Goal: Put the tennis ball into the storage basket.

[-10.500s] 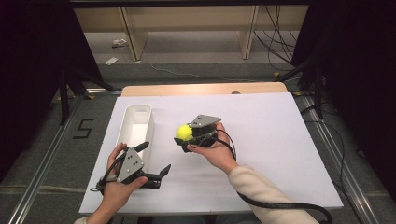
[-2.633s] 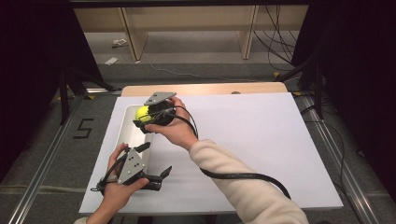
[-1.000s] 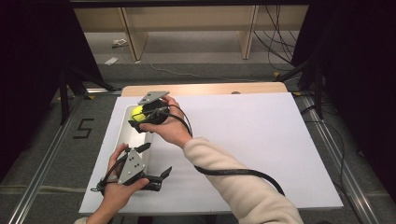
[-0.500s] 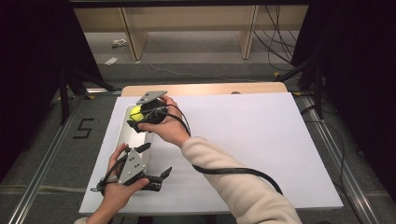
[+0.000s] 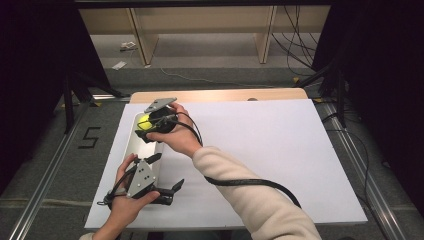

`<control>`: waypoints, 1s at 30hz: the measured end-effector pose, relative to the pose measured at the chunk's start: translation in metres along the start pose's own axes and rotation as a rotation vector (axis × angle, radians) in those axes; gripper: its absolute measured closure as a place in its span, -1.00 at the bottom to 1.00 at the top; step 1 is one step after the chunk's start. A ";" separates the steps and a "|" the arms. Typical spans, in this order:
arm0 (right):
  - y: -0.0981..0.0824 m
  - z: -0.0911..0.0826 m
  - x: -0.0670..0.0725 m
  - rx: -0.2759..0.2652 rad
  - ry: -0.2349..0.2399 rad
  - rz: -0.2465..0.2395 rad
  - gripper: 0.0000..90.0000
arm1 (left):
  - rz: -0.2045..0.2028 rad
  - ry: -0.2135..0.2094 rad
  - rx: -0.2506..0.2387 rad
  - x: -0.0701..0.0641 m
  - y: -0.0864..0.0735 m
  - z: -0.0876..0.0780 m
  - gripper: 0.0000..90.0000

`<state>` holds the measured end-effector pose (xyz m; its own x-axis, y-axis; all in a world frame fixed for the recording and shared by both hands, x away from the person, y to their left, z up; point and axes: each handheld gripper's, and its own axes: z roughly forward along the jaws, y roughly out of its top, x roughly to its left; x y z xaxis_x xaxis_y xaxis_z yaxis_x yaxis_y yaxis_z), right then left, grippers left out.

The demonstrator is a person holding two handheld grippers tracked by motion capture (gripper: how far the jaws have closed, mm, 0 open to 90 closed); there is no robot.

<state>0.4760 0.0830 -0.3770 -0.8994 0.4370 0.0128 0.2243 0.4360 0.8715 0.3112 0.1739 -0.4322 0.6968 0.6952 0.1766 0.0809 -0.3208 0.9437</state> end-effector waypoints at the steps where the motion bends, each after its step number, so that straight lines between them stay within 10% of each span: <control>1: 0.000 0.000 0.000 0.002 0.001 -0.001 -0.40 | -0.002 0.000 -0.001 0.000 0.000 0.000 -1.00; 30: 0.001 0.010 -0.001 0.026 0.019 -0.003 -0.40 | -0.005 -0.004 0.004 0.000 0.000 0.000 -1.00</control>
<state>0.4815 0.0910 -0.3808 -0.9070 0.4206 0.0199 0.2312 0.4580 0.8584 0.3109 0.1739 -0.4327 0.6989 0.6946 0.1706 0.0877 -0.3199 0.9434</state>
